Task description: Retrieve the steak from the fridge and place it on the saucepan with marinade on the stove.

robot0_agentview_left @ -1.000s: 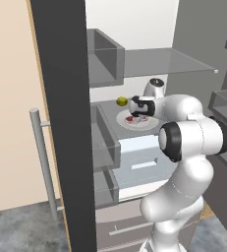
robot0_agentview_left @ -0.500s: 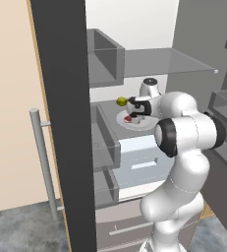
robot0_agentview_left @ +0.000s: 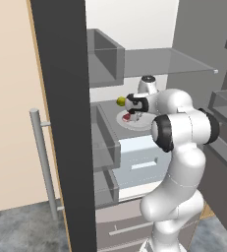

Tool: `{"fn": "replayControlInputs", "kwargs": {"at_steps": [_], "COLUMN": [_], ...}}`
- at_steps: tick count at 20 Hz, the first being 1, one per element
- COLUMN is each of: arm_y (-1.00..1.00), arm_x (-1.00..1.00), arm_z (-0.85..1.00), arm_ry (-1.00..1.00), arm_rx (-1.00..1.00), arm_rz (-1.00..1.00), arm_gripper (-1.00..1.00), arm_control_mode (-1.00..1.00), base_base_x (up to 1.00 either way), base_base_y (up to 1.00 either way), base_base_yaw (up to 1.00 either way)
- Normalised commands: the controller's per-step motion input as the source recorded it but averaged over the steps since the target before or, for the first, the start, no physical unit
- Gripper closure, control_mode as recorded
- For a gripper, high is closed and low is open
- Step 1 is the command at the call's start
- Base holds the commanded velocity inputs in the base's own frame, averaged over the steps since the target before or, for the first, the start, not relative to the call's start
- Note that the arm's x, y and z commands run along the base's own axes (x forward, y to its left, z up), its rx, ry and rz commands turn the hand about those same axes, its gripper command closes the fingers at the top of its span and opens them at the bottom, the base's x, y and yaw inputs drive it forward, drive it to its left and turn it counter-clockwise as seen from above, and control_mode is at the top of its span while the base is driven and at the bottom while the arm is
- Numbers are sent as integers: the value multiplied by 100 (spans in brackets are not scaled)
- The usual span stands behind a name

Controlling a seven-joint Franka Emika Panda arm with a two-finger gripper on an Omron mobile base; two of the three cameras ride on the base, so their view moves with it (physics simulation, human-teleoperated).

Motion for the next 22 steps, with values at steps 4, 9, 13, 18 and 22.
{"fn": "replayControlInputs", "kwargs": {"at_steps": [4,9,13,18,22], "arm_y": [0,1,9,3,0], "arm_x": [-4,-32,-6,5,12], "arm_z": [0,0,0,0,0], "arm_ry": [0,-3,0,0,0], "arm_rx": [0,-3,-3,0,0], "arm_rz": [5,11,9,11,15], "arm_gripper": [-100,-100,-100,-100,-100], "arm_control_mode": [-100,-100,-100,-100,-100], "base_base_x": [0,0,0,0,0], "base_base_y": [0,0,0,0,0], "base_base_yaw": [0,0,0,0,0]}}
